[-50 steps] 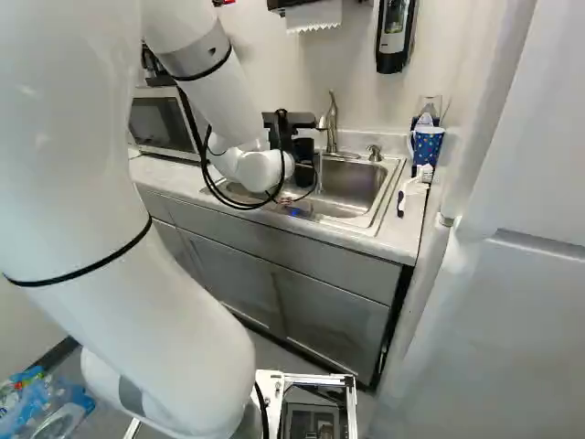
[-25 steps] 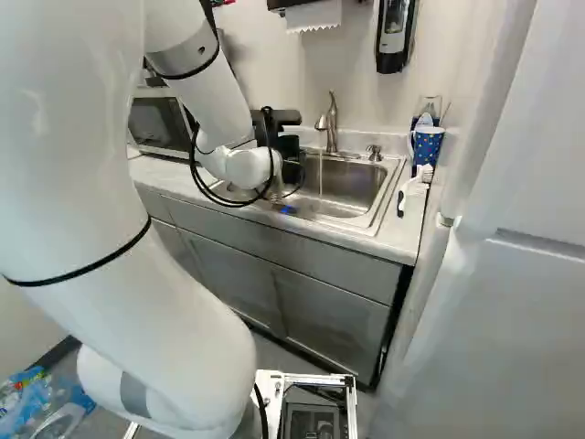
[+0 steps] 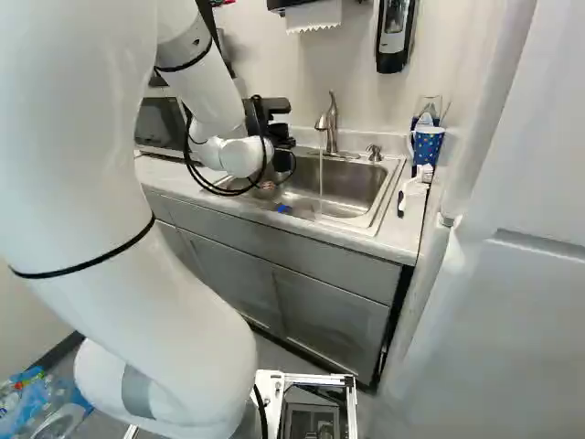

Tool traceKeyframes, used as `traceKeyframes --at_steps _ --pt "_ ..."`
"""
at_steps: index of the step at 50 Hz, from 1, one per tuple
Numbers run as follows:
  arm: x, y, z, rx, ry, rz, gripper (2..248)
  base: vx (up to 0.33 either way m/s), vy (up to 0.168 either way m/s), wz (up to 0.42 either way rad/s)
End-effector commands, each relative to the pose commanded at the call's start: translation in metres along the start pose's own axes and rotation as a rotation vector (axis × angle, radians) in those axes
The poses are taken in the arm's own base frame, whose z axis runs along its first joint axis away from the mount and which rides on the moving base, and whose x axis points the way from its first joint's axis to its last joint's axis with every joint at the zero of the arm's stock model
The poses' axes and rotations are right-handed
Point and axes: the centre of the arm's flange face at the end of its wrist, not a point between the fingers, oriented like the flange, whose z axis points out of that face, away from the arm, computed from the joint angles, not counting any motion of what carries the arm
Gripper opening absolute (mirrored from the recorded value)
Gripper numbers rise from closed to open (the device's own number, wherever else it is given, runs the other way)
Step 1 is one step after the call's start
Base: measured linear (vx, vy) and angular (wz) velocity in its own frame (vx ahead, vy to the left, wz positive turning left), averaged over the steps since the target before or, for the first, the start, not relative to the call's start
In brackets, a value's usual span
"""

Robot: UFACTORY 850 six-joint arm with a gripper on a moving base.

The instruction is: Rinse the cup and place it in the tray

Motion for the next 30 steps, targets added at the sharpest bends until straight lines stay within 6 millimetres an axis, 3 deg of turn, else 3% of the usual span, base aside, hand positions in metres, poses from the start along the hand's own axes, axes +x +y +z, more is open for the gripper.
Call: traceKeyframes --at_steps 30 --pt "0.027 -0.010 -0.008 0.020 0.024 -0.002 125 0.000 0.000 0.000"
